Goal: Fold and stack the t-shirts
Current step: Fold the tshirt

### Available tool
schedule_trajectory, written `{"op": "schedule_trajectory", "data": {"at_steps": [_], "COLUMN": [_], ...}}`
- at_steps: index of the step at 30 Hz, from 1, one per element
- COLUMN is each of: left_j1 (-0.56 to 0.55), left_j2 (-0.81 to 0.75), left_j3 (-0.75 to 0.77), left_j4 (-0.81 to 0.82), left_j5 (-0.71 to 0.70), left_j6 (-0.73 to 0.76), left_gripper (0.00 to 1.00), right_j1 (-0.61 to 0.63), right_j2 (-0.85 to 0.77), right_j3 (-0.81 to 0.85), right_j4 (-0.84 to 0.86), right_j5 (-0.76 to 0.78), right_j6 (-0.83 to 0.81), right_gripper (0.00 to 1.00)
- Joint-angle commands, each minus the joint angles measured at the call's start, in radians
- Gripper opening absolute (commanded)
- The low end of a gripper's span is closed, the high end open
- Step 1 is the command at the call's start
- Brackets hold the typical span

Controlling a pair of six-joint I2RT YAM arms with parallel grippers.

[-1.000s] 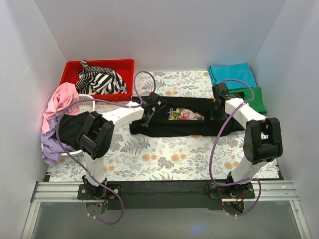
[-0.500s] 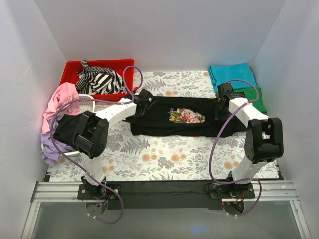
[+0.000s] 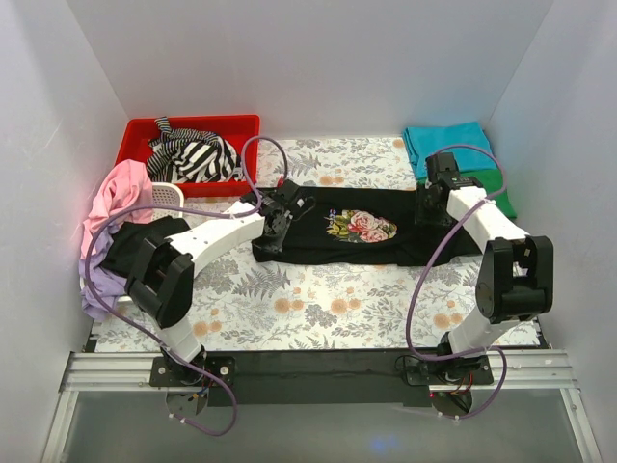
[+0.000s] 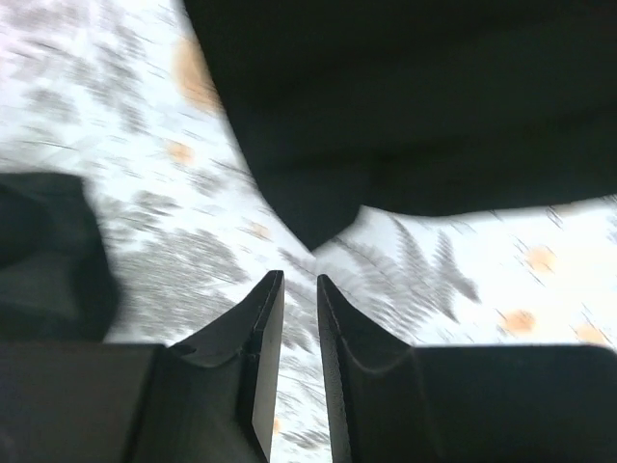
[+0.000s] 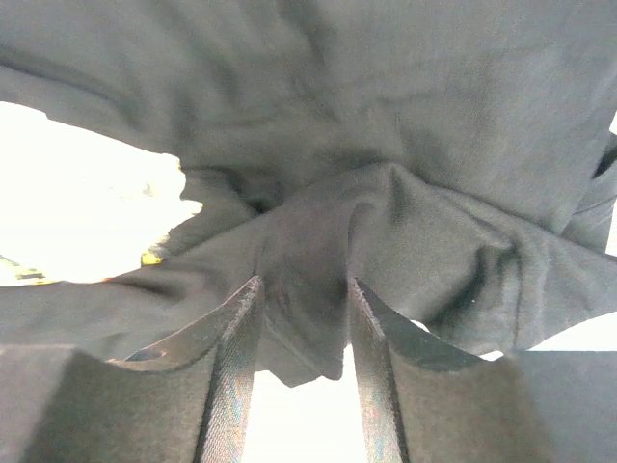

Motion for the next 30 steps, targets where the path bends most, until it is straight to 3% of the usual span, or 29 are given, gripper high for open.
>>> {"op": "schedule_trajectory", "data": {"at_steps": [1,7,14,19,26,30], "left_j1": [-0.014,-0.014,-0.016,-0.016,-0.016,-0.016], "left_j2": [-0.078,-0.059,-0.067,-0.07,-0.061,-0.041], "left_j3": [-0.089,-0.153,-0.181,-0.186,-0.219,-0.245], "left_j4": [0.012,0.013,0.137,0.214,0.289,0.312], "left_j5": [0.197,0.126,0.015,0.041,0.049,-0.016], "left_j6": [-0.064,-0.122,-0.141,-0.133,-0.134,-0.15], "left_gripper": [0.2,0.2,0.24,0.34,0.36,0.37], "right_j1": [-0.007,-0.004,-0.004,-0.004,-0.004,-0.005], "right_j2": [-0.1,-0.143,-0.148,-0.139,-0.125,-0.12], "right_j3": [0.078,0.068,0.032,0.02,0.009,0.0], "right_j4": [0.013,0.011,0.016,0.02,0.022,0.025], "right_j5": [-0.065,-0.117,-0.166,-0.189,-0.201,-0.204], "right_j6": [-0.015,-0.017,-0.01,-0.009,-0.01,-0.012], "right_gripper": [0.47,0.48,0.48,0.48,0.48,0.48]}}
